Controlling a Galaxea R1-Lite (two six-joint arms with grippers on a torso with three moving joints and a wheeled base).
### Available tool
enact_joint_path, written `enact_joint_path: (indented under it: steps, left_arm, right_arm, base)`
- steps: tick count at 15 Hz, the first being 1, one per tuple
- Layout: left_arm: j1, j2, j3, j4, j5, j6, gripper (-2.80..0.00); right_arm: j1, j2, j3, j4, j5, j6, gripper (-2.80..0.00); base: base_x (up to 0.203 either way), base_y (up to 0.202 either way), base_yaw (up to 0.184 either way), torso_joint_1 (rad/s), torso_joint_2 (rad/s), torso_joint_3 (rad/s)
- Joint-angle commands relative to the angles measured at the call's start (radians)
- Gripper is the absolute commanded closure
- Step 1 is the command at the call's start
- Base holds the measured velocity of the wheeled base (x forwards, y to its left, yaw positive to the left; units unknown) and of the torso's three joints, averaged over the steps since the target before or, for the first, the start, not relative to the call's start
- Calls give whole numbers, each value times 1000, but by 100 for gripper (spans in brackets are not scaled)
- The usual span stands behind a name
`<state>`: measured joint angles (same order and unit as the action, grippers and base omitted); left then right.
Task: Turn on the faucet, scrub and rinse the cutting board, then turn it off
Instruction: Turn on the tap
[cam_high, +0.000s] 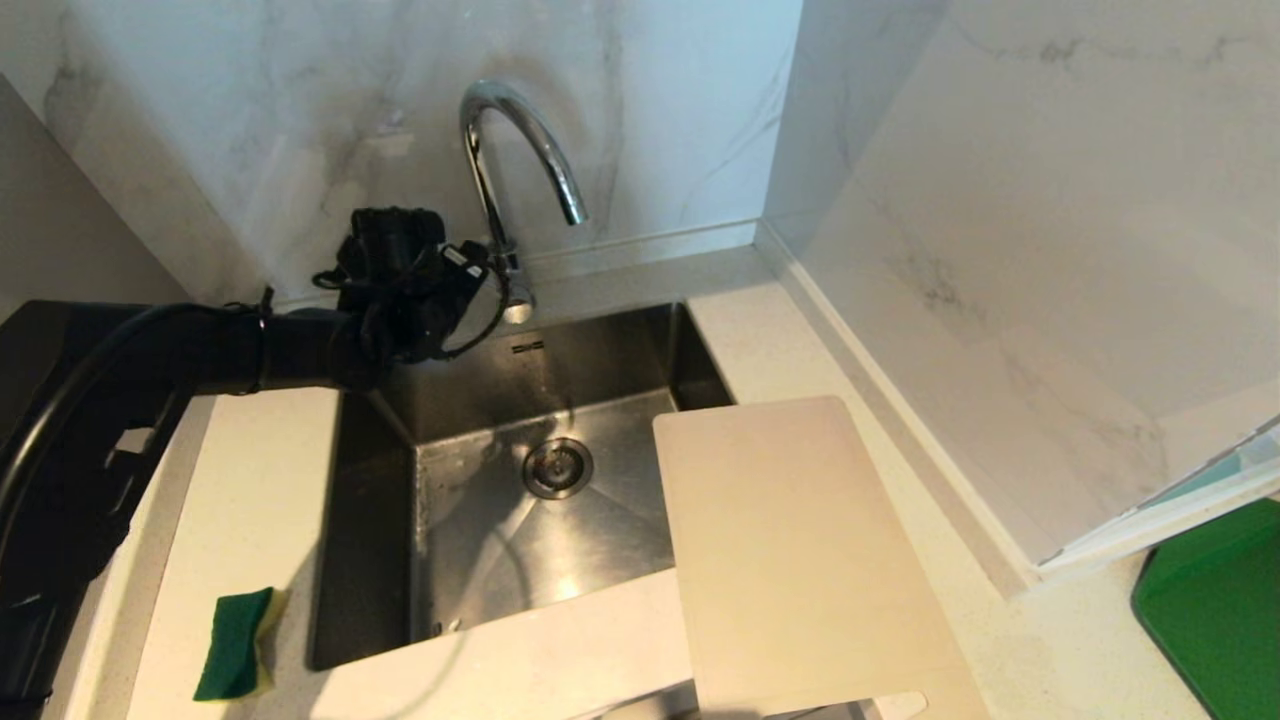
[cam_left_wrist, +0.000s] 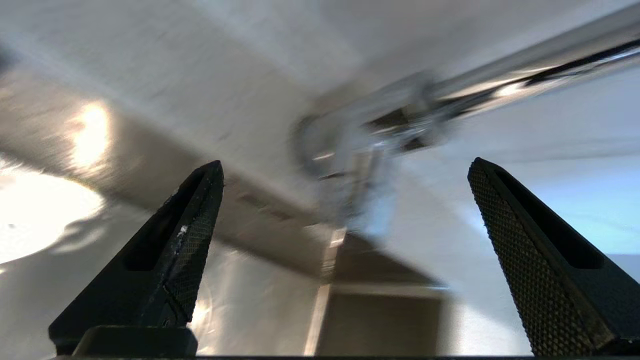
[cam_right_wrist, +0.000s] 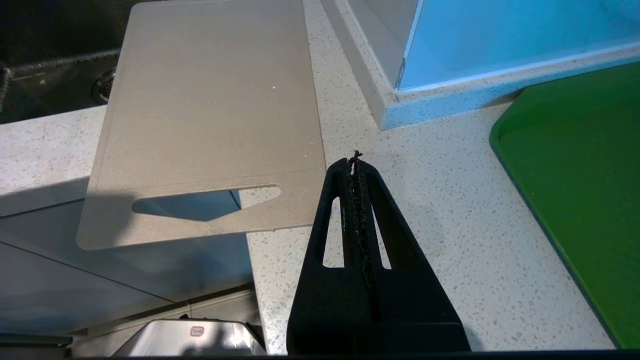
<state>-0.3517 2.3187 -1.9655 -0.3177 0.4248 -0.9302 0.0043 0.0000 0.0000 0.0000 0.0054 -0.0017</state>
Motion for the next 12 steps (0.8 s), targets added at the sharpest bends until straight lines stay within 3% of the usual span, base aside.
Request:
enact_joint_path:
  steps: [1, 4, 12]
  left_arm:
    - [-1, 0, 1, -54, -7, 25, -280]
    - [-1, 14, 1, -86, -50, 36, -280]
    - [16, 57, 1, -84, -50, 30, -280]
  right_arm:
    - [0, 0, 2, 0, 1, 0, 0]
    - [0, 0, 2, 0, 1, 0, 0]
    - [0, 0, 2, 0, 1, 0, 0]
  base:
    - [0, 0, 0, 0, 0, 0]
    - [0, 0, 0, 0, 0, 0]
    - [0, 0, 0, 0, 0, 0]
